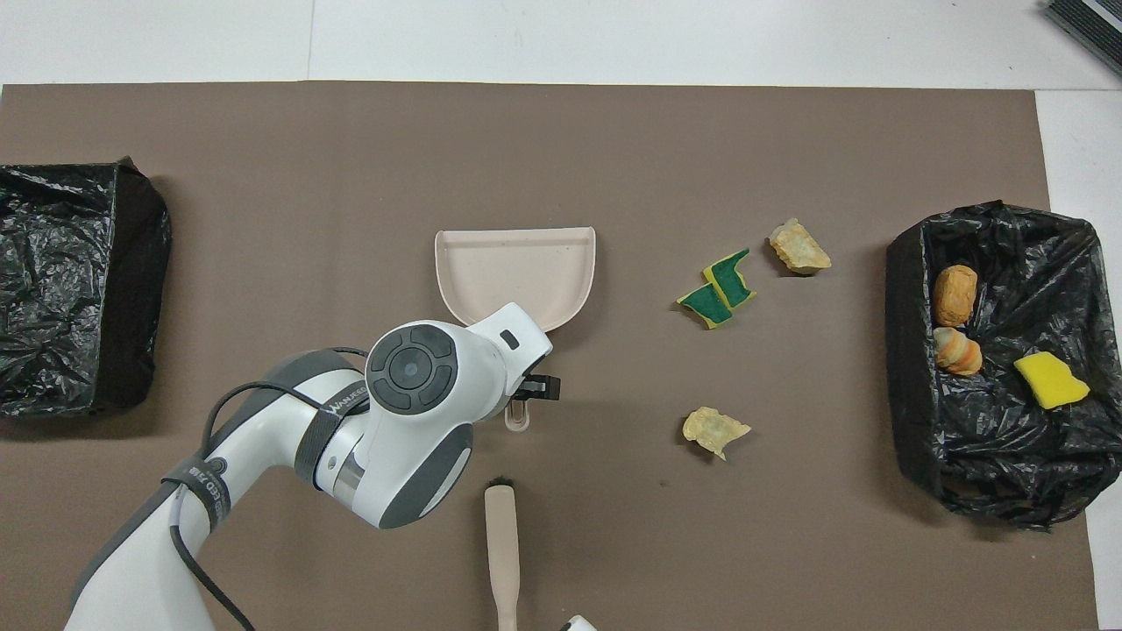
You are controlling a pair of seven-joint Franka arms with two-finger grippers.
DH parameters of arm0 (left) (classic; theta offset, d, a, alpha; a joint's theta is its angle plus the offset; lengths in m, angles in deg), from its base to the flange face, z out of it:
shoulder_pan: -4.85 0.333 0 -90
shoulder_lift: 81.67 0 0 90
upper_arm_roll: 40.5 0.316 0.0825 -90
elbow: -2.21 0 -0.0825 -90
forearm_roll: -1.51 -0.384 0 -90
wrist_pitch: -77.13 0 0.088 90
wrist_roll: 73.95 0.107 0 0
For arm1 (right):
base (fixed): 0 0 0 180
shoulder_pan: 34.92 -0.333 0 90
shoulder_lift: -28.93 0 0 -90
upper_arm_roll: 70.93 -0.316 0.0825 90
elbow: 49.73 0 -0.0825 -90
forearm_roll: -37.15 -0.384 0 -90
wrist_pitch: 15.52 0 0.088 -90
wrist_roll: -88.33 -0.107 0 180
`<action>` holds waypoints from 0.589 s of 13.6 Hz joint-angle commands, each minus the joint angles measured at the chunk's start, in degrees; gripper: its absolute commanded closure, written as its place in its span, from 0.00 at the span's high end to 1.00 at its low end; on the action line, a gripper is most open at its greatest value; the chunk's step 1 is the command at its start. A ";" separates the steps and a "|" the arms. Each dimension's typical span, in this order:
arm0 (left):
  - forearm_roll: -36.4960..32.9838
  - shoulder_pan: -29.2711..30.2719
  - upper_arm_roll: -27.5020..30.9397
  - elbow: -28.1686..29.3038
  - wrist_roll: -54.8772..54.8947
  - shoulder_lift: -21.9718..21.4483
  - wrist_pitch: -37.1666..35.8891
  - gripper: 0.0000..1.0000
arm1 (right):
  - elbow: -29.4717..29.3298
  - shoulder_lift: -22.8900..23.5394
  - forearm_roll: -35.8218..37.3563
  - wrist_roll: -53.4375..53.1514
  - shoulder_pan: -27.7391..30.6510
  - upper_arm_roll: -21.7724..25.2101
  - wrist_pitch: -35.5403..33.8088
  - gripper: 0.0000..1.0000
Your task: Sweep and dump trash in bin
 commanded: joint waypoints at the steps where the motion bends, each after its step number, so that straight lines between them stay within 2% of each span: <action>1: -1.26 -0.25 0.39 -1.33 -0.58 1.78 1.53 0.76 | -1.49 1.50 0.71 -1.24 -0.27 0.00 1.00 0.81; 3: -4.49 -0.16 0.39 -2.21 -0.76 1.96 1.10 0.44 | -1.85 1.76 0.71 -1.15 -0.27 0.00 0.91 0.78; 4: -6.25 0.10 0.39 -3.17 -0.76 2.57 0.75 0.37 | -1.94 1.85 0.71 -1.06 -0.27 0.00 1.00 0.75; 5: -6.79 0.19 0.48 -4.05 -0.76 3.01 0.74 0.37 | -2.03 1.85 0.71 -0.80 -0.27 0.00 1.00 0.68; 8: -8.98 0.36 0.48 -4.41 -0.58 2.93 -0.57 0.07 | -2.20 2.29 0.71 -0.54 -0.18 0.00 1.00 0.25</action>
